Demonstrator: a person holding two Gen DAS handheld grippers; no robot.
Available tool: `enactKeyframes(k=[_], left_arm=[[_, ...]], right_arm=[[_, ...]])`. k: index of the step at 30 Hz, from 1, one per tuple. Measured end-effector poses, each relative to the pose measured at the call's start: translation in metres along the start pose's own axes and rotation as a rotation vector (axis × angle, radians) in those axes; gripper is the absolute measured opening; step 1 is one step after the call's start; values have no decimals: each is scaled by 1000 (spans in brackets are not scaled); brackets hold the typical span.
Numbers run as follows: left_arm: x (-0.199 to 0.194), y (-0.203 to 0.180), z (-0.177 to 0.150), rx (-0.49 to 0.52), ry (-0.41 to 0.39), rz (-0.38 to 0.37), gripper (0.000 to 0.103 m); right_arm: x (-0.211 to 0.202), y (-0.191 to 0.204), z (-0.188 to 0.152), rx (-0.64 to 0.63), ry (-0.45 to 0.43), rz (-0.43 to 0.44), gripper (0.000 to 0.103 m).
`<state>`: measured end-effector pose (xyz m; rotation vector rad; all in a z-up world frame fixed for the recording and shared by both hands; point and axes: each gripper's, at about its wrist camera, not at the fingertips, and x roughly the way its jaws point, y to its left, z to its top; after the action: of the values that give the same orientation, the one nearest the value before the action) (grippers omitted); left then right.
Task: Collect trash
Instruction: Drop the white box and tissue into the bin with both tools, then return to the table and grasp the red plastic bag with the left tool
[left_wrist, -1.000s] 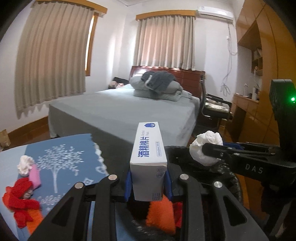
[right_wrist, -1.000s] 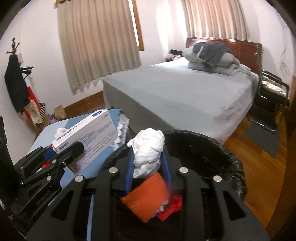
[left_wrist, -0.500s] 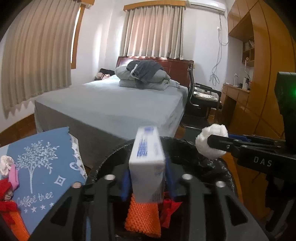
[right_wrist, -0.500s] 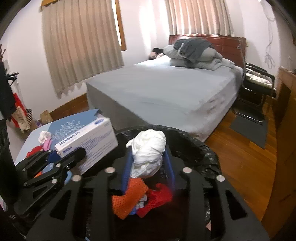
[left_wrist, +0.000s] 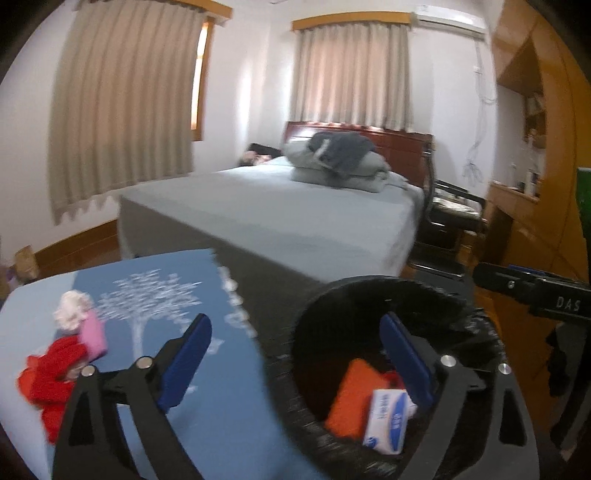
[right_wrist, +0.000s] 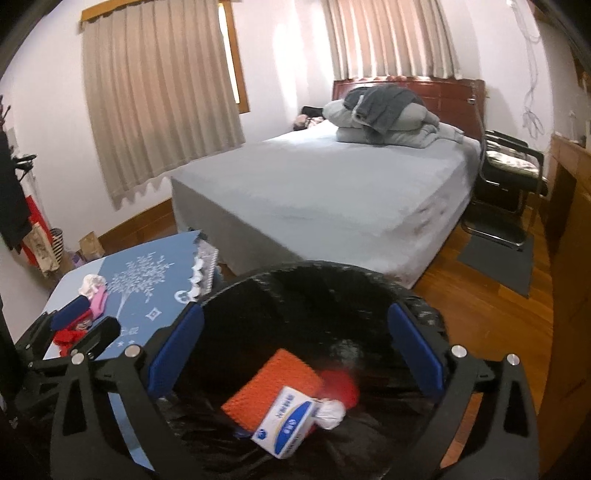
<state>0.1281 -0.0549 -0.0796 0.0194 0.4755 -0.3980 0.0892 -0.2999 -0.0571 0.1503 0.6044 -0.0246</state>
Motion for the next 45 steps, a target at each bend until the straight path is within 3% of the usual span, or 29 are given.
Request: enactKeyframes(k=[15, 23, 32, 45], left_arm=[[-49, 120, -28, -103, 25, 297, 95], [-66, 171, -52, -131, 59, 423, 95], [-72, 206, -76, -182, 106, 495, 95], [-82, 230, -92, -231, 121, 518, 94]], right_arm=[[45, 126, 0, -137, 57, 200, 97], [63, 172, -7, -180, 79, 264, 97], [84, 215, -25, -229, 131, 321, 97], [101, 275, -51, -323, 188, 403, 97]])
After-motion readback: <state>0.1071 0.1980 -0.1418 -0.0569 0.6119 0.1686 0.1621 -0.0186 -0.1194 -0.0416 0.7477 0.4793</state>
